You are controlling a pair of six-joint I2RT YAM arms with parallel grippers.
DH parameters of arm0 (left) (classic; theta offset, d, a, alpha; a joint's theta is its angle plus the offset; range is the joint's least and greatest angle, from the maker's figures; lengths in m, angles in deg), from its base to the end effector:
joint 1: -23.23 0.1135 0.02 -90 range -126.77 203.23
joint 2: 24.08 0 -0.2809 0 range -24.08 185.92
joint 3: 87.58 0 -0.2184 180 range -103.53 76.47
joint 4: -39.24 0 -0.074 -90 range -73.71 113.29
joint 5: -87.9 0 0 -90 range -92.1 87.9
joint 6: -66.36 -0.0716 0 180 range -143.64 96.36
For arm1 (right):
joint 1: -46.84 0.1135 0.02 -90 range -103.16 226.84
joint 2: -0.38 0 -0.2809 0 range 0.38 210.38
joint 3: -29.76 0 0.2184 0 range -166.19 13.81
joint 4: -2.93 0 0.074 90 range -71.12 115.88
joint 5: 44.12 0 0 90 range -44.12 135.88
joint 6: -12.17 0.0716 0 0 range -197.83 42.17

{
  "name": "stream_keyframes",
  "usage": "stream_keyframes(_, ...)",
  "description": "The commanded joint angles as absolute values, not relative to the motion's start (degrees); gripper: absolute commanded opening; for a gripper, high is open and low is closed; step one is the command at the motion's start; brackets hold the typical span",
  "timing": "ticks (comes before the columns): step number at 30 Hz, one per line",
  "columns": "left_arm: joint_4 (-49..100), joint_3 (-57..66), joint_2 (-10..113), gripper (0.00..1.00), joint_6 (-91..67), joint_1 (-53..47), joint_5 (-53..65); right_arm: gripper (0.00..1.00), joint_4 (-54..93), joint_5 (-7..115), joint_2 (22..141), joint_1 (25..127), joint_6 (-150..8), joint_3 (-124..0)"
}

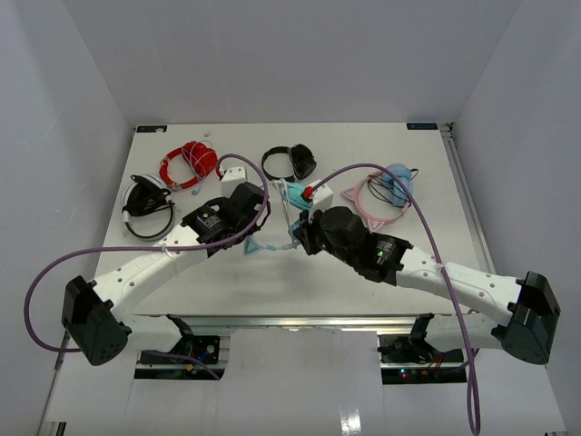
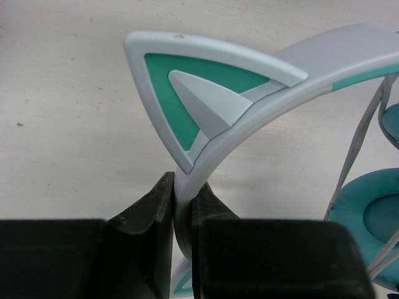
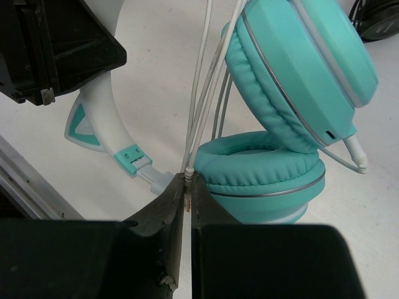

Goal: Wrap the headphones

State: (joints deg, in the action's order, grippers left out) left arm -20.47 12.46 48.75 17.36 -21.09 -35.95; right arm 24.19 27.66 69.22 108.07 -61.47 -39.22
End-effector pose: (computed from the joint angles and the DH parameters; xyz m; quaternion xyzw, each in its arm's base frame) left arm 0.1959 -0.1356 0.3030 -0.0671 0.9085 -0.0052 0.4125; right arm 0.1493 0.2254 0.3248 -0.2280 0.7869 0.2481 0.5170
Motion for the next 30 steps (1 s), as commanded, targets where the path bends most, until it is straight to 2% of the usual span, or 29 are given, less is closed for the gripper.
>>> stream_keyframes(1,-12.04,12.27,47.69,0.0,19.56,-20.01,-31.41,0.08,24.07,22.29,70.7,108.45,-60.56,-38.05)
stream_keyframes(14,-8.96,14.22,46.05,0.0,19.94,-18.69,-26.74,0.08,24.17,21.13,75.51,107.67,-59.38,-37.43)
stream_keyframes(30,-9.49,15.83,46.5,0.0,19.08,-18.69,-28.4,0.2,23.45,20.13,75.27,107.66,-59.32,-37.78)
